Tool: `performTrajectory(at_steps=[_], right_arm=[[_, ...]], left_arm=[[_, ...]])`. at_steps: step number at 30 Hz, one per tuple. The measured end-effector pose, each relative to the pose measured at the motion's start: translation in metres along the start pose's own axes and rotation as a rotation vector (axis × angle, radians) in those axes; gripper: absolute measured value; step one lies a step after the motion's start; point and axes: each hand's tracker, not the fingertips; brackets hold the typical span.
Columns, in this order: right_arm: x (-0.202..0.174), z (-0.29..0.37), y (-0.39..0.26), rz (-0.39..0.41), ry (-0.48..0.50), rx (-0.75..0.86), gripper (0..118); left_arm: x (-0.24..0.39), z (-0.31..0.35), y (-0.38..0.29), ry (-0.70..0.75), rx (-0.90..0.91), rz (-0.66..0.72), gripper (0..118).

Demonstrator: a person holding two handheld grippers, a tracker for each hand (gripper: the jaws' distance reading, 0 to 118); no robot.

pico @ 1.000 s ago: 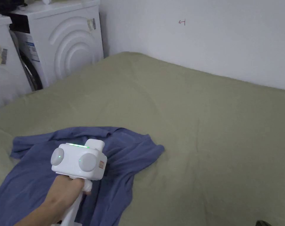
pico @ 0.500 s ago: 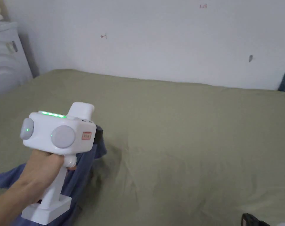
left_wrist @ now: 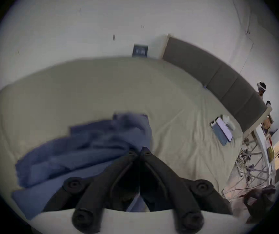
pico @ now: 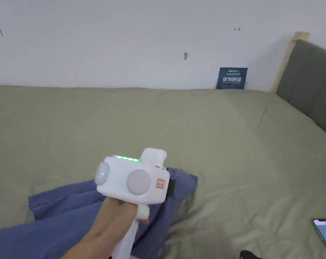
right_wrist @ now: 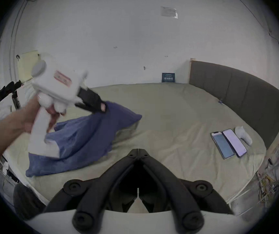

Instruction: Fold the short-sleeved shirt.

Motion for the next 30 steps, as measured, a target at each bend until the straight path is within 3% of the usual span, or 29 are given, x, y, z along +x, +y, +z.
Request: performTrajectory(at_steps=[6, 7, 8, 9, 10, 16, 17, 18, 19, 20, 25, 30], right_arm=[[0.012, -0.021, -0.006, -0.012, -0.014, -0.050, 0], [0.012, -0.022, -0.007, -0.014, -0.013, -0.051, 0], [0.012, -0.023, -0.007, -0.014, -0.012, -0.050, 0], [0.011, -0.023, -0.006, -0.013, -0.010, -0.050, 0], [0.010, -0.022, -0.004, -0.013, -0.006, -0.048, 0], [-0.004, -0.006, 0.009, -0.004, 0.027, 0.017, 0], [-0.006, -0.002, 0.010, 0.003, 0.032, 0.030, 0], [-0.009, 0.002, 0.012, 0.010, 0.033, 0.040, 0], [-0.011, 0.006, 0.014, 0.013, 0.038, 0.052, 0], [-0.013, 0.009, 0.015, 0.016, 0.046, 0.059, 0], [-0.028, 0.031, 0.022, 0.028, 0.075, 0.112, 0], [-0.043, 0.048, 0.025, 0.069, 0.087, 0.167, 0]], left_arm=[[-0.014, -0.057, -0.028, 0.069, -0.105, 0.049, 1], [-0.017, -0.050, -0.030, 0.064, -0.088, 0.054, 12], [-0.019, -0.041, -0.031, 0.041, -0.036, 0.058, 45], [-0.023, -0.024, -0.031, 0.045, 0.006, 0.065, 90], [-0.023, -0.006, -0.033, 0.071, 0.030, 0.076, 118], [-0.026, 0.158, -0.072, 0.177, 0.350, 0.117, 112], [-0.029, 0.182, -0.082, 0.218, 0.390, 0.113, 98], [-0.027, 0.210, -0.096, 0.251, 0.423, 0.099, 66], [-0.025, 0.235, -0.112, 0.266, 0.462, 0.078, 6], [-0.024, 0.252, -0.125, 0.318, 0.475, 0.086, 0], [-0.028, 0.318, -0.201, 0.514, 0.609, 0.228, 0], [-0.028, 0.355, -0.236, 0.610, 0.694, 0.235, 0]])
